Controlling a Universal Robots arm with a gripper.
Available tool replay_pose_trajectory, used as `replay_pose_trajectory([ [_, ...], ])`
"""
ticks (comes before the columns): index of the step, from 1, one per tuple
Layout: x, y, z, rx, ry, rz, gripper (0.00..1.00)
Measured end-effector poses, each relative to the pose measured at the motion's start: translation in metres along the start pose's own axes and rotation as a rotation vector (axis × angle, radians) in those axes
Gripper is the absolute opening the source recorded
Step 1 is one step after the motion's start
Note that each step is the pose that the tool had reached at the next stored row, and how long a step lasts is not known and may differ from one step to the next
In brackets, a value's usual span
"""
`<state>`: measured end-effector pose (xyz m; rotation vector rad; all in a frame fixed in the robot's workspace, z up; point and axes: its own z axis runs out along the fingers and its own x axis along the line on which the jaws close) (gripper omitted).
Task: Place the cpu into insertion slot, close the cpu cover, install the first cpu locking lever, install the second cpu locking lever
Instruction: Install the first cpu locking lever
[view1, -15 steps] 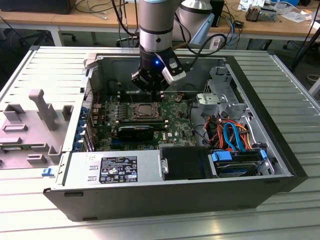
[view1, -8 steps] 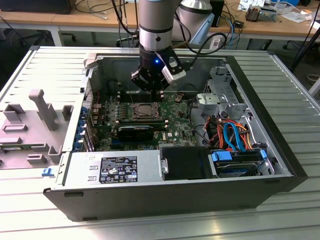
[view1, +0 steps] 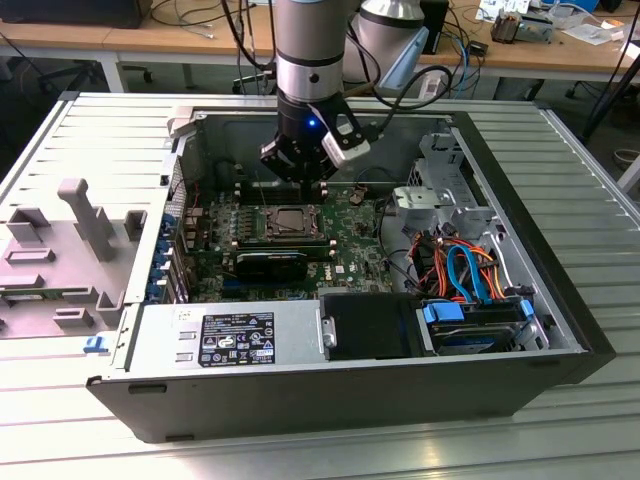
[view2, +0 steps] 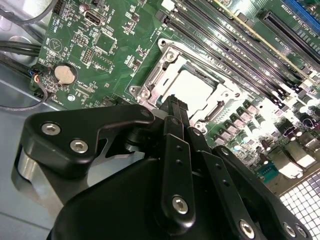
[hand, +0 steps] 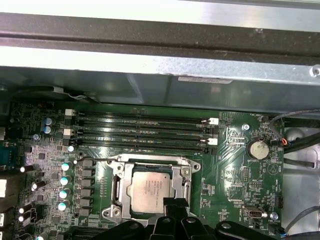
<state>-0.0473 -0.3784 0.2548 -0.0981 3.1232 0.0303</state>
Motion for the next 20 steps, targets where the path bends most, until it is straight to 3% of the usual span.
replay_pose_trajectory([
  [20, 0.0055, -0.0019, -0.0001, -0.0005, 0.0000, 0.000, 0.11],
])
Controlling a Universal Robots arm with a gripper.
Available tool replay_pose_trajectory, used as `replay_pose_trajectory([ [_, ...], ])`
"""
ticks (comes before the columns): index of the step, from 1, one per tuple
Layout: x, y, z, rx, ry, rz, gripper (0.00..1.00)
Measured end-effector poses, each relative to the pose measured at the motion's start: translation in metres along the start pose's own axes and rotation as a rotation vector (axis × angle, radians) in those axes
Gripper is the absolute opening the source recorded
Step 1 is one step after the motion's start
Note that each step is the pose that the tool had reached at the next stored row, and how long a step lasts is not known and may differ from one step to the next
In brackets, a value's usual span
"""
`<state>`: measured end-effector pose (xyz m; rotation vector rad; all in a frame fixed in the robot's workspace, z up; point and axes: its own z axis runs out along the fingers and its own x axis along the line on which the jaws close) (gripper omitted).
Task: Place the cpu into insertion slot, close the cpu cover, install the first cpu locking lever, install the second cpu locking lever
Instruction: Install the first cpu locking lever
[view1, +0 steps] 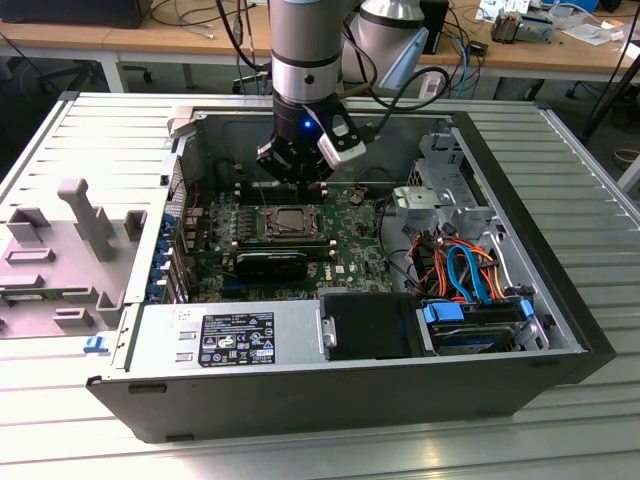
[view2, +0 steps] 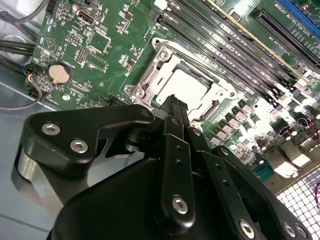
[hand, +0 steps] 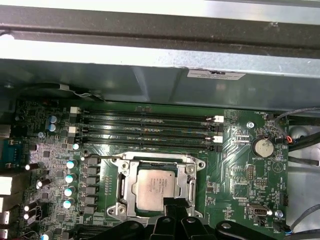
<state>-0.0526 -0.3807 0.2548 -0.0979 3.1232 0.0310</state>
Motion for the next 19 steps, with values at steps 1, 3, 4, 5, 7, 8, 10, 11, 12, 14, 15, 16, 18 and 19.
replay_pose_trajectory([
  [1, 0.0003, 0.0000, 0.0000, 0.0000, 0.0000, 0.000, 0.11],
  [3, 0.0014, 0.0001, 0.0000, 0.0000, 0.0000, 0.000, 0.11],
  [4, 0.0020, 0.0001, 0.0000, 0.0000, 0.0000, 0.000, 0.11],
  [5, 0.0026, 0.0002, -0.0001, 0.0000, 0.0000, 0.000, 0.11],
  [7, 0.0037, 0.0002, -0.0001, 0.0000, 0.0000, 0.000, 0.11],
  [8, 0.0040, 0.0003, -0.0001, 0.0000, 0.0000, 0.000, 0.11],
  [10, 0.0044, 0.0003, -0.0001, 0.0000, 0.0000, 0.000, 0.11],
  [11, 0.0048, 0.0003, -0.0001, 0.0000, 0.0000, 0.000, 0.11],
  [12, 0.0051, 0.0003, -0.0001, 0.0000, 0.0000, 0.000, 0.11],
  [14, 0.0054, 0.0003, -0.0001, 0.0000, 0.0000, 0.000, 0.11],
  [15, 0.0058, 0.0004, -0.0001, 0.0000, 0.0000, 0.000, 0.11],
  [16, 0.0060, 0.0004, -0.0001, 0.0000, 0.0000, 0.000, 0.11],
  [18, 0.0064, 0.0004, -0.0001, 0.0000, 0.0000, 0.000, 0.11],
  [19, 0.0066, 0.0004, -0.0001, 0.0001, 0.0000, 0.000, 0.11],
])
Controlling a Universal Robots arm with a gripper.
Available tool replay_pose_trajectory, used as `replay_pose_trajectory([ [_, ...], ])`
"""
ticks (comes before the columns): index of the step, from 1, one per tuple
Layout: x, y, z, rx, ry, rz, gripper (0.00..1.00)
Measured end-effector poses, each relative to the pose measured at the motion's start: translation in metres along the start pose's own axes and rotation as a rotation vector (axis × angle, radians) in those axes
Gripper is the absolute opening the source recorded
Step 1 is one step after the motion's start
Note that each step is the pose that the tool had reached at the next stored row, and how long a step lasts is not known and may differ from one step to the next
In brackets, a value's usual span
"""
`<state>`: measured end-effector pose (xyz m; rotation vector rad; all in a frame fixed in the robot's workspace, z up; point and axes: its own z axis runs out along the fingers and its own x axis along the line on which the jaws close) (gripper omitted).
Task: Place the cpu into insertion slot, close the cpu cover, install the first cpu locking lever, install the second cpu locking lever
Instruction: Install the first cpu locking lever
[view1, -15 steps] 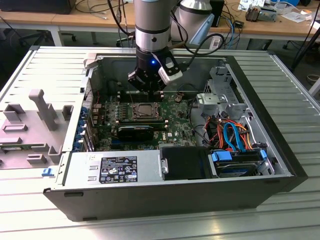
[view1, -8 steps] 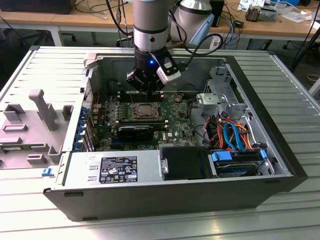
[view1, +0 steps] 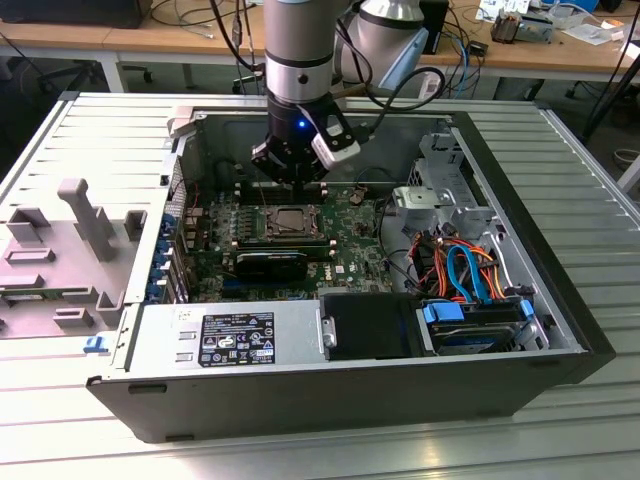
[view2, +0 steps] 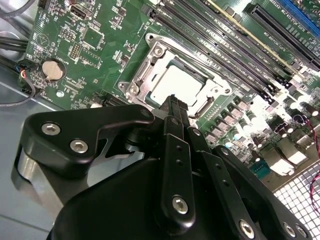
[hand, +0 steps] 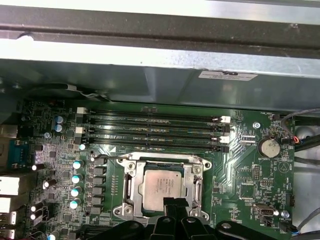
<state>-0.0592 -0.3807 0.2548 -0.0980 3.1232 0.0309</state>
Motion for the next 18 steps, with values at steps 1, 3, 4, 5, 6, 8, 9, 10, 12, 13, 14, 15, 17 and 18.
replay_pose_trajectory([
  [1, 0.0002, 0.0000, 0.0000, 0.0000, 0.0000, 0.000, 0.11],
  [3, 0.0006, 0.0000, 0.0000, 0.0000, 0.0000, 0.000, 0.11],
  [4, 0.0009, 0.0001, 0.0000, -0.0001, 0.0000, 0.000, 0.11],
  [5, 0.0011, 0.0001, 0.0000, 0.0000, 0.0000, 0.000, 0.11],
  [6, 0.0013, 0.0001, 0.0000, 0.0000, -0.0001, 0.000, 0.11],
  [8, 0.0016, 0.0001, 0.0000, -0.0001, 0.0000, 0.000, 0.11],
  [9, 0.0019, 0.0001, 0.0000, 0.0000, 0.0000, 0.000, 0.11],
  [10, 0.0023, 0.0001, 0.0000, 0.0000, 0.0000, 0.000, 0.11],
  [12, 0.0030, 0.0002, 0.0000, 0.0000, 0.0000, 0.000, 0.11],
  [13, 0.0034, 0.0002, -0.0001, 0.0000, 0.0000, 0.000, 0.11],
  [14, 0.0039, 0.0003, 0.0000, 0.0000, 0.0000, 0.000, 0.11],
  [15, 0.0039, 0.0002, -0.0001, 0.0000, 0.0000, 0.000, 0.11],
  [17, 0.0049, 0.0003, -0.0001, 0.0000, 0.0000, 0.000, 0.11],
  [18, 0.0049, 0.0003, -0.0001, 0.0000, 0.0000, 0.000, 0.11],
])
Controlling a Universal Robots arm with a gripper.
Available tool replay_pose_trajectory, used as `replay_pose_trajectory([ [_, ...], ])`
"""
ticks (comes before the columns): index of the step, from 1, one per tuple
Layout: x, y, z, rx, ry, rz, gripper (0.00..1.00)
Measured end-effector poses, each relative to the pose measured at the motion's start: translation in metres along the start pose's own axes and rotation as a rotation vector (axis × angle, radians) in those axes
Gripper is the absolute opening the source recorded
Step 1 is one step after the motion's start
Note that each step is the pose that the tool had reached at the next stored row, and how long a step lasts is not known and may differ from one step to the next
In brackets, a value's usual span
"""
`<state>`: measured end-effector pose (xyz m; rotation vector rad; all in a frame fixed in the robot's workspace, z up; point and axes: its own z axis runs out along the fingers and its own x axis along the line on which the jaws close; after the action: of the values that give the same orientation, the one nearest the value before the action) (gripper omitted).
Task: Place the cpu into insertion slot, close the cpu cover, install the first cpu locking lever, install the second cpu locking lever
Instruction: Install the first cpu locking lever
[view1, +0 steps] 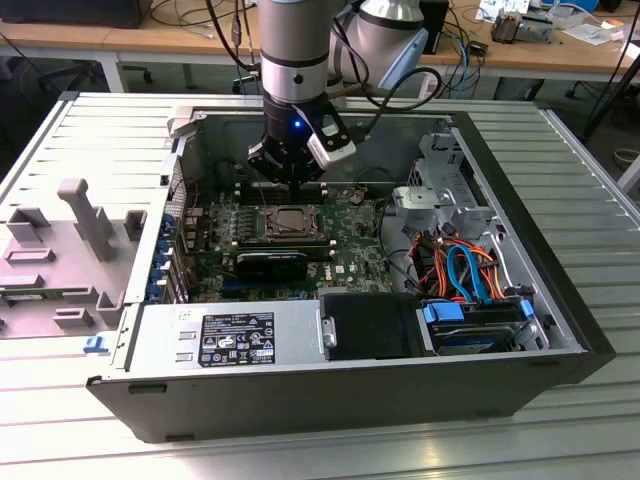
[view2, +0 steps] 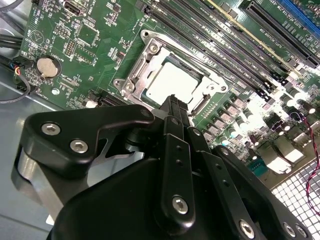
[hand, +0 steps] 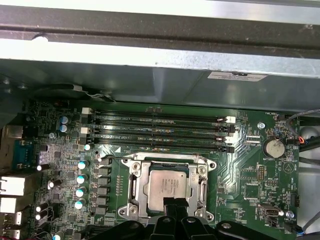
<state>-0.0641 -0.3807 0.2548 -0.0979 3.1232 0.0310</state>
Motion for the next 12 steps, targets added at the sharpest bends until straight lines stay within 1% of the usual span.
replay_pose_trajectory([
  [12, 0.0016, 0.0000, -0.0006, 0.0001, 0.0001, 0.000, 0.11],
])
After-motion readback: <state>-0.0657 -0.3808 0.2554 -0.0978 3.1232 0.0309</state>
